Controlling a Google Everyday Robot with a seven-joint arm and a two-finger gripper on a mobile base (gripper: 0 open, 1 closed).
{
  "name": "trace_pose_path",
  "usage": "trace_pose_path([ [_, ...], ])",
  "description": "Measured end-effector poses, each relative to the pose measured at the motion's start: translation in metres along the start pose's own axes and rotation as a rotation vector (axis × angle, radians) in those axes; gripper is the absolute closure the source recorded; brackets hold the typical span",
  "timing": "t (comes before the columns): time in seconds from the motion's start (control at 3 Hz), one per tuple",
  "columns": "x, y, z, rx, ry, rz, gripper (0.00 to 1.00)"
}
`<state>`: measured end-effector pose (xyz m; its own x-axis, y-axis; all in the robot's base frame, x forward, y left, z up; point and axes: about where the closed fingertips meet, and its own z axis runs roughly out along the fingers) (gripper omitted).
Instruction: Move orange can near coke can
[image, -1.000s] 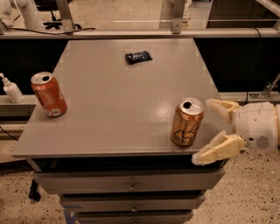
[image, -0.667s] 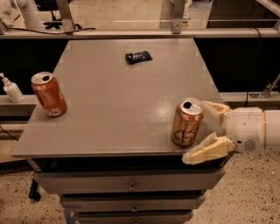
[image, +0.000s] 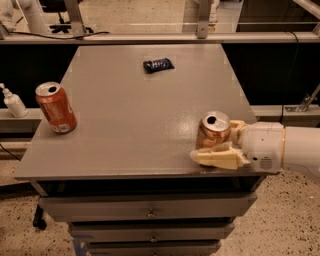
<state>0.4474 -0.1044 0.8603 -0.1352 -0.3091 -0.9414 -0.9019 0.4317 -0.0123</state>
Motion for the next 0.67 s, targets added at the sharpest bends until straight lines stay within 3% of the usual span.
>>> trace_pose_path([
  [0.67, -0.031, -0.025, 0.015, 0.034, -0.064, -0.039, 0.87],
])
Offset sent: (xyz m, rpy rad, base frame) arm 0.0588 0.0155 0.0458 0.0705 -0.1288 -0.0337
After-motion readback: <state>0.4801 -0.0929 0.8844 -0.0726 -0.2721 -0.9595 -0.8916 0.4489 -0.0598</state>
